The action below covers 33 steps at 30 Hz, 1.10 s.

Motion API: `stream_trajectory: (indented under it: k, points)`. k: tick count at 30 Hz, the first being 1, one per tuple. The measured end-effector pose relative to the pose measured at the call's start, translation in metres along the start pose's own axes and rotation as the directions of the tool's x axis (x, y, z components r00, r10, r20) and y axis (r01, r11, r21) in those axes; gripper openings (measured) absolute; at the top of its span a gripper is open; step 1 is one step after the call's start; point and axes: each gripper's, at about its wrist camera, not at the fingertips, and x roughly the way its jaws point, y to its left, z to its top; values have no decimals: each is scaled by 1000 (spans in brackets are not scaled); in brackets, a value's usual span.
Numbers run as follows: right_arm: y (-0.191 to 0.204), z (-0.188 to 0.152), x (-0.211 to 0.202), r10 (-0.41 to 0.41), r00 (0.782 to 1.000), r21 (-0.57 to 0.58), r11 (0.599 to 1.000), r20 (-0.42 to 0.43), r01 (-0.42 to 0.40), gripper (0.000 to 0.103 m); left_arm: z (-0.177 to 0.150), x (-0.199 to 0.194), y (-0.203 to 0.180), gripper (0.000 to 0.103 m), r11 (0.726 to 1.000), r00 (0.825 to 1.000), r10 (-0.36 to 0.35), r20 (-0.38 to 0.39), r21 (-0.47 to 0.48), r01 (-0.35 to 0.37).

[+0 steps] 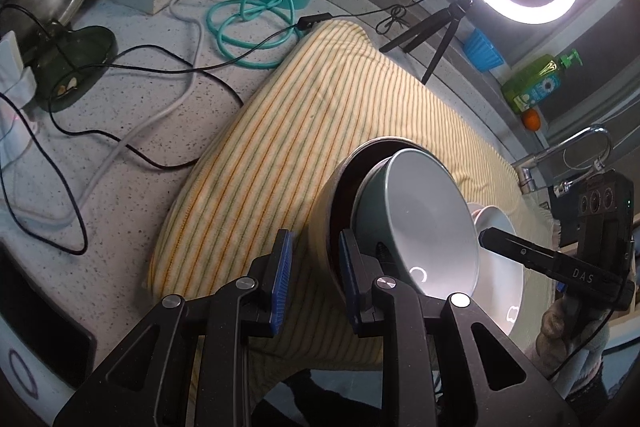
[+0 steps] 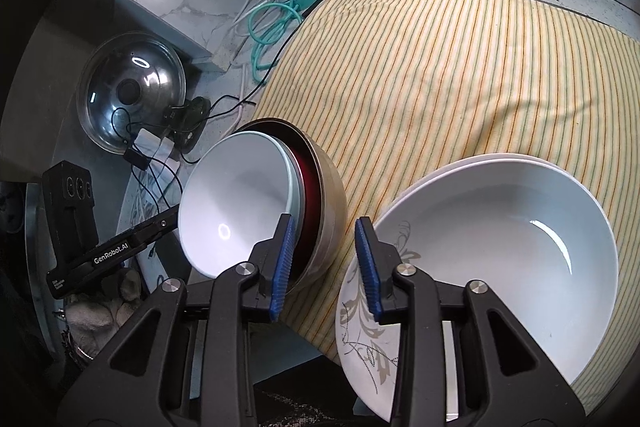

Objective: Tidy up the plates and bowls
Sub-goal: 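Lift the nested bowls with both tools and carry them over the plate stack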

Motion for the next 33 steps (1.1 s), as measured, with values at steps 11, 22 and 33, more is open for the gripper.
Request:
stream_trajectory:
  k: [11,22,33]
  points:
    - [2,0,21,1,999,0,1000,-43,-1,13,-1,18,5,19,999,998,-45,-43,-23,44]
    - [-3,2,23,23,998,32,999,-51,-22,13,0,21,4,11,996,996,-79,-48,-42,77]
    - [2,4,10,33,999,34,999,-24,-32,13,3,9,-6,11,997,997,-77,-19,-16,76]
